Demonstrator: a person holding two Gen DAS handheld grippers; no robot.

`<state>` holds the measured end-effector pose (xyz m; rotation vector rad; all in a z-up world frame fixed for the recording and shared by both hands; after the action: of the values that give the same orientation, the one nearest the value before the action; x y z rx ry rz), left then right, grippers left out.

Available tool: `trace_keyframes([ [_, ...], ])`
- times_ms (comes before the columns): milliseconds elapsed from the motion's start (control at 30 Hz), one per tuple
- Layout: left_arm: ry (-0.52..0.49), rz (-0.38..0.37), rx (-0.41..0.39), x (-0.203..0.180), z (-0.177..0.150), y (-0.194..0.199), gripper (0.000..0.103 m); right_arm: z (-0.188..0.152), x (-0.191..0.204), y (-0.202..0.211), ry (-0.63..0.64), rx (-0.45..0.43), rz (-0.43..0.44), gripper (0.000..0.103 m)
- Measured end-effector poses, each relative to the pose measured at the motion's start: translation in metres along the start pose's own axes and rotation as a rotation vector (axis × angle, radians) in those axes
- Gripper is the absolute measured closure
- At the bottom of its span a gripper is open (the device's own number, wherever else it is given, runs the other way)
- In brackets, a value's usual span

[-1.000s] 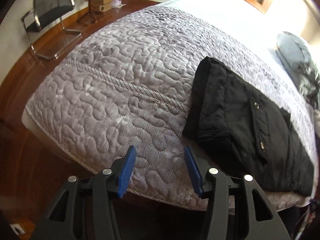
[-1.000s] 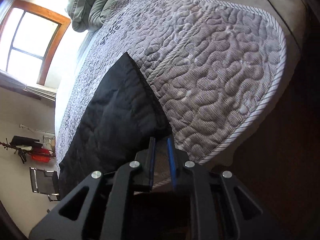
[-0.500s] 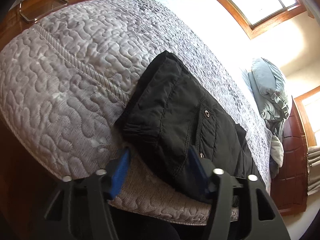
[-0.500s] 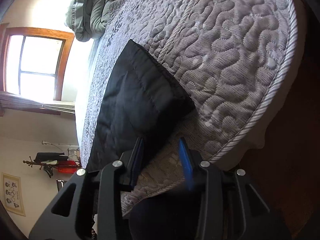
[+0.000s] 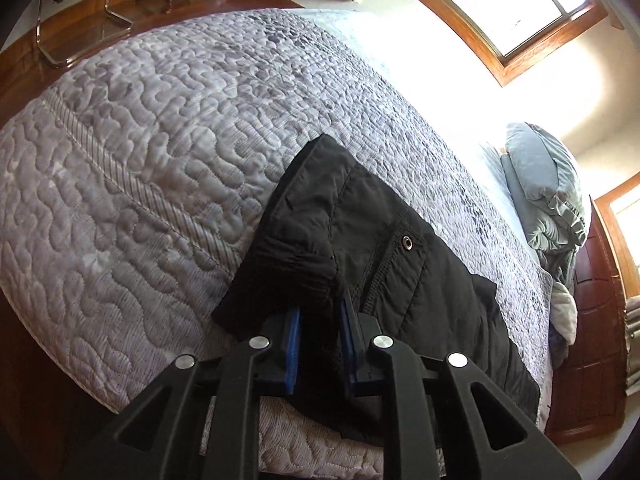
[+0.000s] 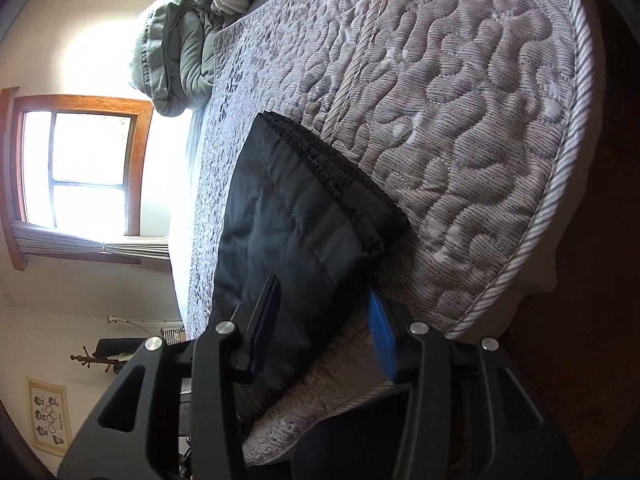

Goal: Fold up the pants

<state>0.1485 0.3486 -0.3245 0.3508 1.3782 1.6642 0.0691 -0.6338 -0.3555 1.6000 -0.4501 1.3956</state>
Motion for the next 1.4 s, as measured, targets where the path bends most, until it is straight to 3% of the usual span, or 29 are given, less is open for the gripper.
trace_keyframes([
  [33, 0.006, 0.002, -0.002, 0.004, -0.003, -0.001, 0.086, 0.000, 0.001, -0.002, 0.010, 0.003, -0.008, 0.067],
  [100, 0.035, 0.002, -0.001, 0.013, -0.006, -0.004, 0.086, 0.002, 0.005, -0.004, 0.041, -0.001, -0.037, 0.088],
  [233, 0.075, 0.024, 0.001, 0.024, -0.017, -0.016, 0.086, 0.007, 0.017, -0.007, 0.089, -0.022, -0.046, 0.091],
  [500, 0.092, 0.047, -0.024, 0.029, -0.023, -0.017, 0.085, 0.016, -0.006, -0.021, 0.051, 0.006, -0.098, 0.092],
  [600, 0.078, 0.054, -0.021, 0.027, -0.021, -0.015, 0.085, 0.019, -0.007, -0.013, 0.020, 0.001, -0.051, 0.082],
  [733, 0.073, 0.064, -0.019, 0.024, -0.021, -0.011, 0.078, 0.023, -0.009, 0.014, 0.008, -0.076, -0.037, 0.067],
  [767, 0.080, 0.057, -0.010, 0.025, -0.022, -0.010, 0.071, 0.023, -0.011, 0.019, -0.002, -0.084, -0.021, 0.067],
  [800, 0.086, 0.055, -0.002, 0.026, -0.024, -0.010, 0.056, 0.022, -0.014, 0.023, -0.014, -0.091, -0.008, 0.064],
  [867, 0.089, 0.061, -0.026, 0.028, -0.028, -0.005, 0.041, 0.020, -0.019, 0.027, -0.034, -0.102, 0.025, 0.057],
  [1000, 0.080, 0.050, -0.018, 0.024, -0.036, -0.001, 0.038, 0.014, -0.027, 0.023, -0.058, -0.102, 0.067, 0.050],
  [1233, 0.064, 0.053, -0.005, 0.011, -0.045, -0.004, 0.027, 0.014, -0.031, -0.001, -0.070, -0.096, 0.102, 0.048],
  [1400, 0.087, 0.052, 0.022, 0.006, -0.047, -0.014, 0.026, 0.020, -0.040, -0.009, -0.089, -0.121, 0.144, 0.045],
])
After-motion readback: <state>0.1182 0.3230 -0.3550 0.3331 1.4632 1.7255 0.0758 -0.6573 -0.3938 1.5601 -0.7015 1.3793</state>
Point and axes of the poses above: each gripper's, at about its wrist camera, not at the fingertips, and y roughly against the way its jaws point, x to its left, z to its top, the point moved 4 cm from there along -y, roughly the way its jaws point, and after that the axes turned 15 degrees about z, right-handed, at the moved point
